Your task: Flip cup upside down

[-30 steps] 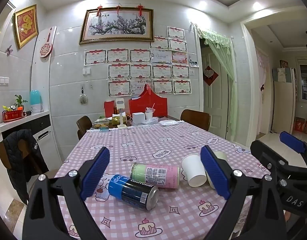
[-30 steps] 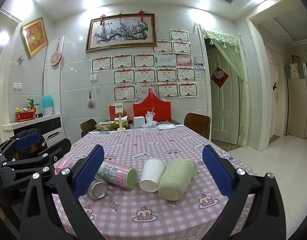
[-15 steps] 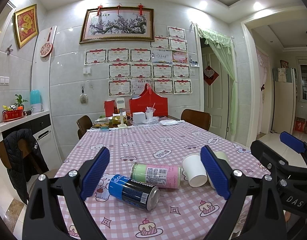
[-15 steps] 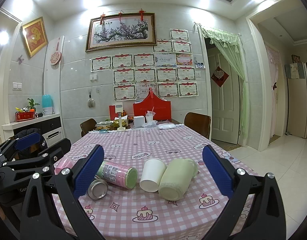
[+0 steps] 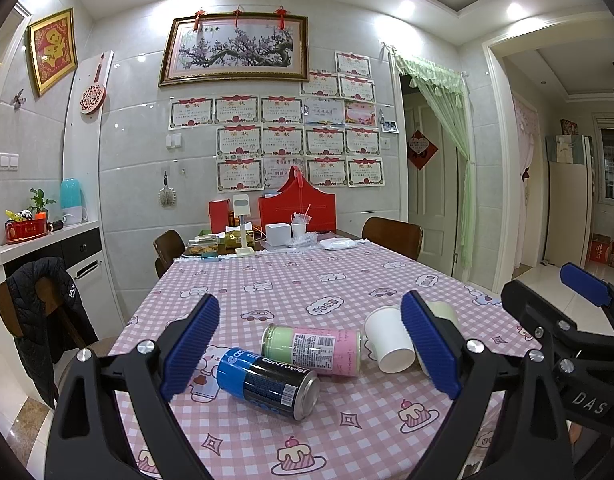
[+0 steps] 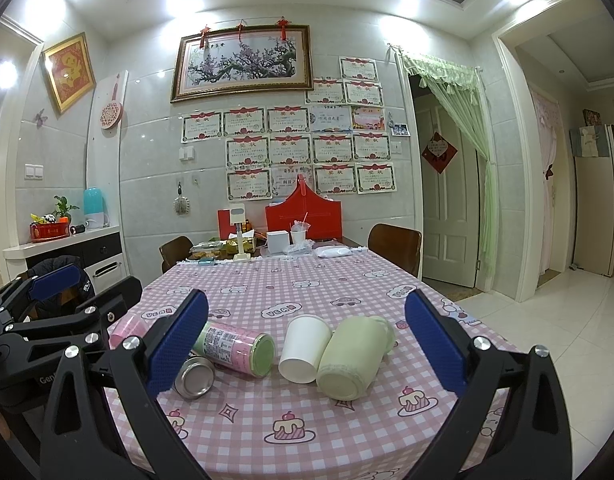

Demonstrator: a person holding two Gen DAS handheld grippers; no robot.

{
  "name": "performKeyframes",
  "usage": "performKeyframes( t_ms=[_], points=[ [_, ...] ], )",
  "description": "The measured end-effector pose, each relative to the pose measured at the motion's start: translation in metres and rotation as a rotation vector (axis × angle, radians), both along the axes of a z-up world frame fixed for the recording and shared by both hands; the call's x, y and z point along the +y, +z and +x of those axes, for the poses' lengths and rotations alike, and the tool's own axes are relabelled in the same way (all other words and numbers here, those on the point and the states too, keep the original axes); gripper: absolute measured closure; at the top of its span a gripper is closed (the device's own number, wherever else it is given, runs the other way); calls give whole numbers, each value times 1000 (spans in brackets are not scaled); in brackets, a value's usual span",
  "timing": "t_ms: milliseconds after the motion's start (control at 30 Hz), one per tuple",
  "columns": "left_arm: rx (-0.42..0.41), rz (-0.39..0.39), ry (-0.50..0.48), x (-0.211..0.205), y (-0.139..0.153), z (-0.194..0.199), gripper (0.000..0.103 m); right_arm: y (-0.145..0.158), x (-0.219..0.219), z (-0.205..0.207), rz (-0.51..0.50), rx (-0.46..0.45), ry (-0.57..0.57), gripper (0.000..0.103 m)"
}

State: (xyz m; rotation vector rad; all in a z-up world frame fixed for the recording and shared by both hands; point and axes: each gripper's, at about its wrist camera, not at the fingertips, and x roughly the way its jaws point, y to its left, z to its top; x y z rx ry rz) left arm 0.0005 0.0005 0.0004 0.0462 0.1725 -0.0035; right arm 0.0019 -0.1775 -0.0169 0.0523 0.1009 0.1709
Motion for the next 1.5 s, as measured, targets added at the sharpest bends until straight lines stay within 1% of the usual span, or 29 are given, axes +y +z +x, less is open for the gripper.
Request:
performKeyframes(
  t_ms=[433, 667, 767, 1500],
  points=[
    [4, -1, -1, 3, 1, 1, 12, -5, 0, 3, 1, 3, 1, 8],
    [6, -1, -2, 2, -9, 1, 12, -4, 0, 0, 0, 7, 2, 8],
    [6, -1, -3, 0, -17, 8, 12, -7, 1, 4, 1, 7, 1, 8],
    [35, -5, -9, -5, -14, 13, 12, -9, -1, 6, 8, 27, 5, 8]
  ],
)
